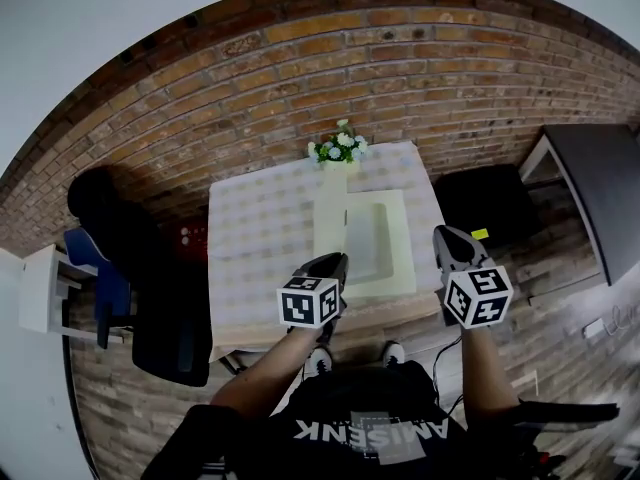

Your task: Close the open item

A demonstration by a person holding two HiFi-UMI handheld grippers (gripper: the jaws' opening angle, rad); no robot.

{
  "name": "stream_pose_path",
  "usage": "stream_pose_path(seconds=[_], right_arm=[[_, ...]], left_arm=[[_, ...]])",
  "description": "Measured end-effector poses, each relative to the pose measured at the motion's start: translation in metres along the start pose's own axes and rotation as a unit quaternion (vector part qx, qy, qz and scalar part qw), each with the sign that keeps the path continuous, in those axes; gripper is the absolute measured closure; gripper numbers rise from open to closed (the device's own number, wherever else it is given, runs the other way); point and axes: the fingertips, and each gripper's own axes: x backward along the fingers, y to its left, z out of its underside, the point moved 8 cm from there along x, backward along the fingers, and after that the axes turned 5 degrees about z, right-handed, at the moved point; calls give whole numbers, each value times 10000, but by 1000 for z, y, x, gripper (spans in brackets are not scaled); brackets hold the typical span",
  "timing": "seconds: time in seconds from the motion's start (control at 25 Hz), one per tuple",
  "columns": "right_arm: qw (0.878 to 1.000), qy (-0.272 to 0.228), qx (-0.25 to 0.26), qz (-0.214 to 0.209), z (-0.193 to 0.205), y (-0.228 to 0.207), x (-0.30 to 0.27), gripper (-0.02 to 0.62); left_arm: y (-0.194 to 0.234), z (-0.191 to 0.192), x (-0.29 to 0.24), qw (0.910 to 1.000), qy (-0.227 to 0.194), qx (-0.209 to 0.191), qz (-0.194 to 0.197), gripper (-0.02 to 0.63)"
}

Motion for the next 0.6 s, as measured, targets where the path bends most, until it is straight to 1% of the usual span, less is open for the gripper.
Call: stream_pose_path(seconds=[0.2,0.28,0.6], right_arm=[[9999,65,-64,-53,6,-21,-3,554],[9999,68,-107,-96,8,-30,-5,554],[9990,256,-225,-285,29,-58,-14,554]], left_arm=[[-24,5,-28,9997,227,-96,59,563],[-33,7,-40,9994,310,-177,42,563],[-61,23,-82,9980,550,-298,-39,560]])
